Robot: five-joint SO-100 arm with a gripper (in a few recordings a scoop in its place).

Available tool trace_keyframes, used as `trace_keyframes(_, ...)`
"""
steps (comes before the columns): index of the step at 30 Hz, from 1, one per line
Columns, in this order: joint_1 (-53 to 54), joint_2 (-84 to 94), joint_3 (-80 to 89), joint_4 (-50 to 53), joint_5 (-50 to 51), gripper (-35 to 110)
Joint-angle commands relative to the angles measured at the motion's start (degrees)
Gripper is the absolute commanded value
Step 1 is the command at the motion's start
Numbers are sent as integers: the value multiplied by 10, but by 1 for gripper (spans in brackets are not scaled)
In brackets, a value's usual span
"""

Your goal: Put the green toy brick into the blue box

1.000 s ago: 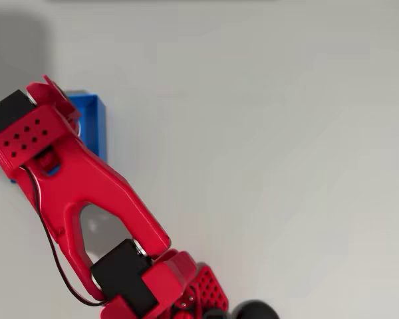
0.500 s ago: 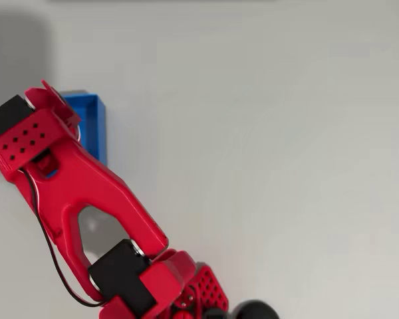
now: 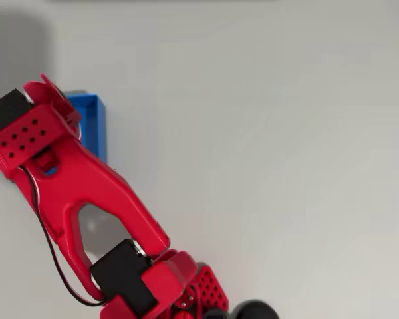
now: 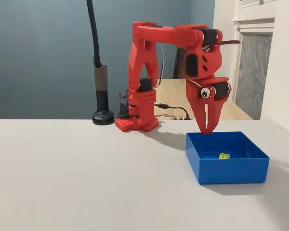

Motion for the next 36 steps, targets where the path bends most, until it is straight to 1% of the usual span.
trace_keyframes(1,18,29,-52,3,18,0)
trace_keyframes(13,143,31,-83,4,25,0)
trace_keyframes(24,268,33,-77,3,18,0)
trace_keyframes(30,306,82,-33,-1,11,0)
trace_keyframes(36,351,158,70,-28,3,0)
